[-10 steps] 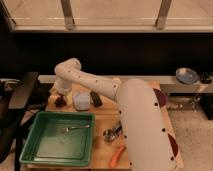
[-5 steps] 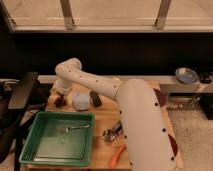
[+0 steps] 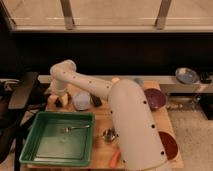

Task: Place grapes in paper cup

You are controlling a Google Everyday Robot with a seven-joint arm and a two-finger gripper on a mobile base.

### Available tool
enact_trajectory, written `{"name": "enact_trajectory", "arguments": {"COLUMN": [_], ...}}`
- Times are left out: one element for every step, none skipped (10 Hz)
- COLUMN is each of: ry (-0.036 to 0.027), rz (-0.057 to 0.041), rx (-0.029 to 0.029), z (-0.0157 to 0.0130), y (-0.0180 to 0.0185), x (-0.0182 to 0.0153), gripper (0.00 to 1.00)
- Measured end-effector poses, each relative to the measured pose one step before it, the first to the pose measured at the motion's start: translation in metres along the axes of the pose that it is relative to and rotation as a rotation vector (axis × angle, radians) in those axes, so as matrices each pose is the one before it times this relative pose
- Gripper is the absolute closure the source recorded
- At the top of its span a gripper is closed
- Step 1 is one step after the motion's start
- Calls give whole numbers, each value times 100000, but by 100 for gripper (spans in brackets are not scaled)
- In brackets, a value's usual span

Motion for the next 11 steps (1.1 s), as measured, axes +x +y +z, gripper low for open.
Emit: {"name": "enact_trajectory", "arguments": {"ry": [-494,-350,202,426,707,693,365,268,177,122,-89], "rz": [513,972,1381,1536,2075,1640,1532,1090,28,-414,-308], "rx": [-1346,-1603,-1311,-706,-501,-498,-1195,-896,-1184,-574,-189], "z": [744,838,707,196,145,160,335,303,133,168,112], "y": [233,343,305,320,386,100,342,121,145,47,51], "x": [331,404,599,651,863,629,688,479,69,-19,-62], "gripper": [20,20,20,20,20,20,23,32,41,51,62]}}
